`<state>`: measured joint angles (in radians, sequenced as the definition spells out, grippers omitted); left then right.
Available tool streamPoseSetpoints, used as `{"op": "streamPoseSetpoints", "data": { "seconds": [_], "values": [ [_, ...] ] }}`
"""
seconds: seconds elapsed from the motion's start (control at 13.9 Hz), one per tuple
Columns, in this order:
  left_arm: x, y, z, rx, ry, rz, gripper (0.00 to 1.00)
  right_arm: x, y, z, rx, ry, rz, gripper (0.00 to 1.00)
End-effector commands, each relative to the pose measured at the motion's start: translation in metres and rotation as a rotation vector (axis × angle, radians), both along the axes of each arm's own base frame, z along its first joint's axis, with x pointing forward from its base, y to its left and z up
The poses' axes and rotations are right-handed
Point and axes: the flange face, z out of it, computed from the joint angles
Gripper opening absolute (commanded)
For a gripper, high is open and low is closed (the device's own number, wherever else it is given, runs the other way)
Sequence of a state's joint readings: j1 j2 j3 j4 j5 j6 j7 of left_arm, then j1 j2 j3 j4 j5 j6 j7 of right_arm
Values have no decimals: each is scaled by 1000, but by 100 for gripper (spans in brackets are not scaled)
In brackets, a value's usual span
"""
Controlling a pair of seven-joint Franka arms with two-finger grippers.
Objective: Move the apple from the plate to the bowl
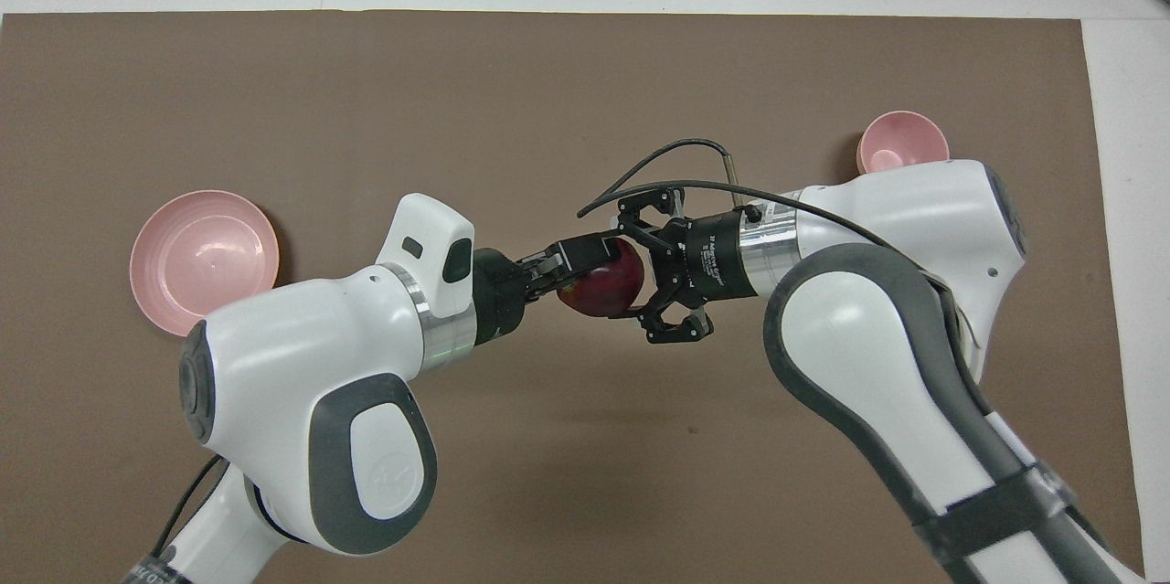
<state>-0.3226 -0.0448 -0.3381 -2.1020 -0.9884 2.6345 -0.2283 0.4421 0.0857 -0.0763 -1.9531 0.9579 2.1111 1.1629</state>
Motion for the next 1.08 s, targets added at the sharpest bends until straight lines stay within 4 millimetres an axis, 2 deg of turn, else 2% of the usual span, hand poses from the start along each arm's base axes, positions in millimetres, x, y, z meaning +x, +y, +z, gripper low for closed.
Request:
{"op": "streamPoseSetpoints", "data": {
  "seconds": [0.0, 0.07, 0.14, 0.29, 0.57, 0.72, 1.0],
  "values": [
    [-7, -1, 9, -26, 23, 32, 75, 2, 2, 1, 16, 8, -19, 0],
    [-7, -1, 10, -27, 21, 32, 84, 2, 2, 1, 16, 6, -17, 0],
    [-7, -1, 10, -28, 22, 33, 87, 2, 2, 1, 16, 4, -16, 0],
    [-7, -1, 9, -25, 27, 24, 100, 2, 3, 1, 15, 2, -12, 0],
    [0, 11, 6, 0, 30, 9, 100, 2, -6, 7, -7, -58, 40, 0],
    [15, 35, 1, 71, 23, -9, 100, 2, -18, 12, -64, -119, 117, 0],
    [34, 86, -13, 311, 30, -171, 100, 8, -61, 23, -167, -210, 262, 0]
  ]
}}
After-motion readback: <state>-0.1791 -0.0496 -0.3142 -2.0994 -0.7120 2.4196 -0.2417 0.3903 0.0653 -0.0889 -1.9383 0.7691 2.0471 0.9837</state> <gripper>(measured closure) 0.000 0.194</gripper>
